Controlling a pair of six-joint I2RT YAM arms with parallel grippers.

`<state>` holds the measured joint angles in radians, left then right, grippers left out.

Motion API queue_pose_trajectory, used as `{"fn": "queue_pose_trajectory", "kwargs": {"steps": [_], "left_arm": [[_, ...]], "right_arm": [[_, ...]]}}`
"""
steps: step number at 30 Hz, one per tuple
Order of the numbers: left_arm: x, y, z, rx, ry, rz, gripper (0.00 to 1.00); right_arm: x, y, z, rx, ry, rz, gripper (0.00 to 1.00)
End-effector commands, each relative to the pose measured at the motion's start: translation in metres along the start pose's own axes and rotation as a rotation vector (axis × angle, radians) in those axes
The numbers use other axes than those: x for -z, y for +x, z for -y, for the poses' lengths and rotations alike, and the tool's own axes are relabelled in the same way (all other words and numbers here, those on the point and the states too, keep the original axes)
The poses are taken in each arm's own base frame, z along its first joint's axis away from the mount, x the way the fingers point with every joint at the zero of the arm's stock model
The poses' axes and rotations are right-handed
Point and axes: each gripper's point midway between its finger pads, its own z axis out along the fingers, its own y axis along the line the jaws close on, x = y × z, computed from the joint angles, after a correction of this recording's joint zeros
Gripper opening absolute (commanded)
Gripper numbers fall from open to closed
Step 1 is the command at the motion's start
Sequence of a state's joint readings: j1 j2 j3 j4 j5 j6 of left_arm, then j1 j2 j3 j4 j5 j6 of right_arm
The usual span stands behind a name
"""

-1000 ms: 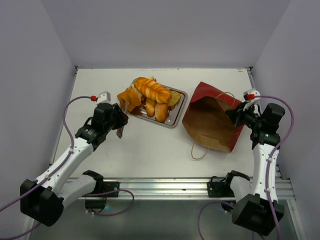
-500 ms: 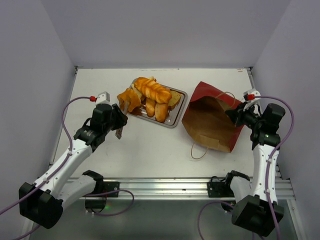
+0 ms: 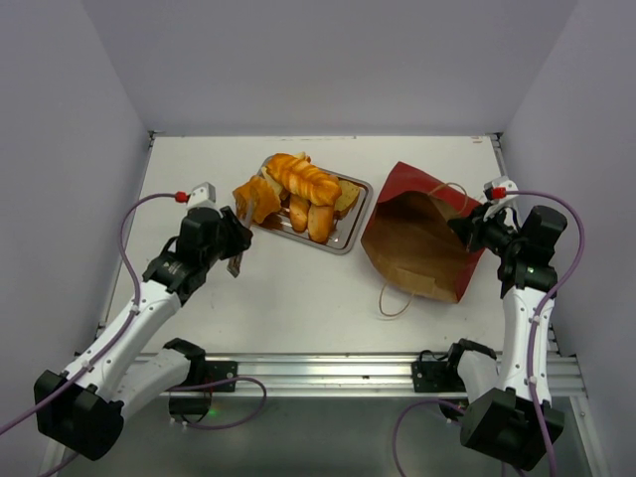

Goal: Take the fake bread out of the paper bag

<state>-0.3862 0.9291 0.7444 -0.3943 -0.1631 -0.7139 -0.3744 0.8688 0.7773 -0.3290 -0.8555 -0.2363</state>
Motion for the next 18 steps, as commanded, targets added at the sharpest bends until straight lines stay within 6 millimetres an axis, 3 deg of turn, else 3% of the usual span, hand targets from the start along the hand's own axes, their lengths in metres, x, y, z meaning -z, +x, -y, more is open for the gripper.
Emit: {"fn": "queue_pose_trajectory", "kwargs": {"steps": [1, 11, 18], "left_arm": [[0.013, -0.022, 0.011, -0.006, 0.035, 0.057, 0.47], [0.027, -0.032, 0.008, -0.047, 0.019, 0.082, 0.45], [0.036, -0.072, -0.001, -0.146, -0.098, 0.169, 0.40]], "right_arm": [[0.003, -0.010, -0.003, 0.029, -0.012, 0.033, 0.02], [0.003, -0.011, -0.005, 0.032, -0.013, 0.036, 0.02], [0.004, -0.012, -0.006, 0.036, -0.017, 0.040, 0.02]]}}
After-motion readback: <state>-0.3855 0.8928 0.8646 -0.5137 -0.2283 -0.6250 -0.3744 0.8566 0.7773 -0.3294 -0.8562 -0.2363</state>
